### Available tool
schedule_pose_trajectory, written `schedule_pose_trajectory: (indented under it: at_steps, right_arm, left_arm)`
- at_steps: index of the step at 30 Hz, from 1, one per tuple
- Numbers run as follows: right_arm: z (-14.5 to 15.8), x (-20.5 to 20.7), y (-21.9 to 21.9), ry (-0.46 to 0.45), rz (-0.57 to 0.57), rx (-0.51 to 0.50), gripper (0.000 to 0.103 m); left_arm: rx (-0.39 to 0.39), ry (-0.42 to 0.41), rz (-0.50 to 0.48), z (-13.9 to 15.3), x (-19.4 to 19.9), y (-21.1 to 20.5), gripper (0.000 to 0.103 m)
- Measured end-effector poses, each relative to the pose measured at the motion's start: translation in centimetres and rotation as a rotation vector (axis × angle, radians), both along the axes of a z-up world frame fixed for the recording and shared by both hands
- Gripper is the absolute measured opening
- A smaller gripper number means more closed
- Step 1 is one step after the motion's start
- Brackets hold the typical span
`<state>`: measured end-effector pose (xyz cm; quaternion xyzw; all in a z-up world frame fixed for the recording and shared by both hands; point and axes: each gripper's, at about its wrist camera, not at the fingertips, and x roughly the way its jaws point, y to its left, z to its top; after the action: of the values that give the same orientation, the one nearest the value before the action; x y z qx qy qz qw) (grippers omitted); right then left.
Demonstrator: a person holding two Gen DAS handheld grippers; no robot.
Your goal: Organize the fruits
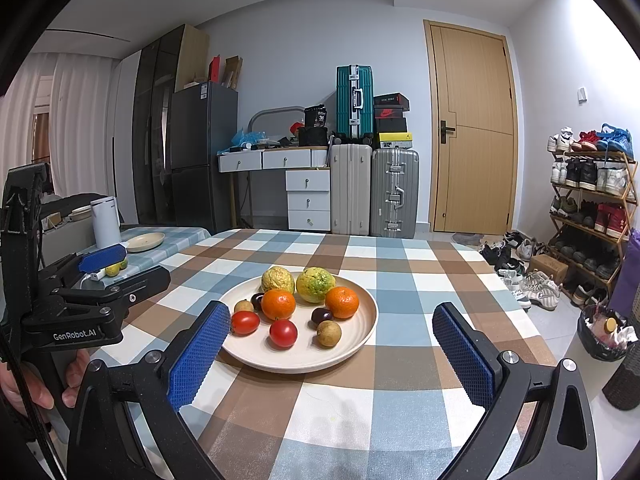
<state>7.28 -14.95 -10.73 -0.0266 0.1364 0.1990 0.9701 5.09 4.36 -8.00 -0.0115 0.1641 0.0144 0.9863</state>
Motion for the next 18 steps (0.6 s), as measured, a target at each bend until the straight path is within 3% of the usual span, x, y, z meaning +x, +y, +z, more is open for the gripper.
schedule_pose_trajectory:
  at_steps: [18]
  right_arm:
    - [-0.03, 0.03, -0.02, 0.001, 0.0, 0.001, 0.103]
  left_arm:
    - [-0.001, -0.001, -0.002, 0.01, -0.02, 0.03, 0.102]
